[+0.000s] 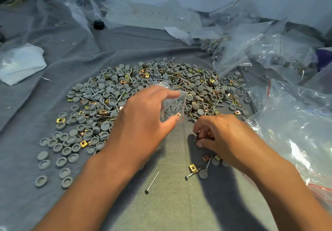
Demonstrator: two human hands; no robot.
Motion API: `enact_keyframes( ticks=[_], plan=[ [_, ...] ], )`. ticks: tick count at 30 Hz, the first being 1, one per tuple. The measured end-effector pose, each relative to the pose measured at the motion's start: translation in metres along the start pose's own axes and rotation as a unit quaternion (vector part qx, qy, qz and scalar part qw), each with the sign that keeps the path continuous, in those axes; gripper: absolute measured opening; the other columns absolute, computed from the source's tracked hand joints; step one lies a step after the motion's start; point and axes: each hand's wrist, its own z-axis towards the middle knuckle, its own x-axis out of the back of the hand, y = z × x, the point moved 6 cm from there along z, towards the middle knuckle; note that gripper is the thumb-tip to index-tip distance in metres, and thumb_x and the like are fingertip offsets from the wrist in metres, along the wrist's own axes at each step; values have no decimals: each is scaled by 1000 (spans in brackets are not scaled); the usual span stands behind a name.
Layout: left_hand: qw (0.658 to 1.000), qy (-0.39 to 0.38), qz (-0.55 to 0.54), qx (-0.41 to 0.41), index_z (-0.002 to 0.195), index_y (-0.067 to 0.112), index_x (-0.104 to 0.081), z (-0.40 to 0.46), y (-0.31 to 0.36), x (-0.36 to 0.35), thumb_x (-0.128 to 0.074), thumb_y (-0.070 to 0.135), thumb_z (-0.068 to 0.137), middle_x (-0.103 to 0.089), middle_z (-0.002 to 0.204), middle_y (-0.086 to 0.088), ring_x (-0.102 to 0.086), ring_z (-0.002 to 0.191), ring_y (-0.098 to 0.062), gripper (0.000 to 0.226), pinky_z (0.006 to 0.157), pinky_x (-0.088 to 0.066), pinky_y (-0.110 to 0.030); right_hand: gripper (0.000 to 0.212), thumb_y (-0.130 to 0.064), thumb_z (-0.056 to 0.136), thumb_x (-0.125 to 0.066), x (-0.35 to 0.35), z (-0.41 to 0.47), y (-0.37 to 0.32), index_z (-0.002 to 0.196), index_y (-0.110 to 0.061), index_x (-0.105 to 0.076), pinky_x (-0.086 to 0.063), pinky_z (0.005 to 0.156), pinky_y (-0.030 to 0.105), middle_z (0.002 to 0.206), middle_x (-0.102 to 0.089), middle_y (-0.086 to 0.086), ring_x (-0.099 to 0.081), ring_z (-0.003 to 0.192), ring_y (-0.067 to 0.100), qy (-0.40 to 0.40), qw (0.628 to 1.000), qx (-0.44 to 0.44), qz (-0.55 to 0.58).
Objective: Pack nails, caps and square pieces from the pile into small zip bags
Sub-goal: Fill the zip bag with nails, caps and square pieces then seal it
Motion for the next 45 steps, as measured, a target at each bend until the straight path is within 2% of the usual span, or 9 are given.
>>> enact_keyframes(
  ticks=[5,15,18,22,29,35,37,40,45],
  plan=[
    [1000,1,2,-2,128,28,-63,0,-1,-1,-76,34,78,-65,116,17,-52,89,6,51,91,-48,-16,37,-51,76,-81,3,2,7,103,-42,-58,-53,71,32,85,-55,-24,-53,82,5,6,1000,-27,-14],
    [1000,3,5,-7,128,28,-63,0,-1,-2,-75,35,78,-65,117,17,-52,89,7,51,91,-46,-14,9,-38,90,-72,-4,0,2,95,-41,-65,-48,79,27,92,-56,-19,-55,88,1,-52,997,34,39],
    [1000,0,9,-6,127,30,-63,1,-2,-2,-78,33,78,-64,116,19,-53,88,7,51,89,-43,-10,7,-35,93,-66,14,1,-7,98,-38,-69,-42,73,14,92,-60,-21,-57,88,-2,67,985,74,138],
    [1000,0,6,-7,125,29,-65,1,-3,-4,-83,30,76,-65,115,17,-56,89,4,52,88,-46,-14,14,-26,95,-64,40,-5,-32,104,-19,-72,-40,74,10,95,-63,-14,-59,84,2,247,927,149,238],
    [1000,0,-5,-7,124,29,-66,2,-1,-4,-72,34,76,-65,112,17,-57,91,-1,48,85,-53,-30,15,-20,88,-77,41,-4,-43,101,-14,-74,-40,71,5,89,-63,-15,-56,76,-6,337,906,126,223],
    [1000,3,0,-4,125,29,-66,2,-2,-3,-78,32,77,-65,116,17,-57,92,2,49,90,-52,-24,11,-22,89,-75,48,-6,-39,98,-17,-72,-39,69,6,87,-63,-15,-55,74,-3,305,919,138,210],
    [1000,2,0,-2,126,30,-64,1,-2,-3,-78,34,77,-65,116,18,-57,88,4,51,89,-51,-21,9,-30,87,-74,43,-4,-33,93,-28,-69,-40,65,7,82,-62,-21,-57,75,-2,193,948,138,212],
    [1000,6,2,-3,126,30,-64,1,-2,-2,-76,34,77,-65,117,17,-52,89,7,50,92,-48,-17,20,-50,81,-77,5,-9,-26,93,-39,-65,-44,65,15,87,-62,-22,-57,82,-3,-81,986,105,103],
    [1000,5,6,-1,127,30,-64,1,-2,-2,-72,38,78,-64,119,18,-55,99,6,50,94,-44,-15,17,-47,81,-76,-16,-17,-29,89,-39,-64,-52,69,29,82,-63,-18,-57,79,-3,-155,980,113,47]
  ],
)
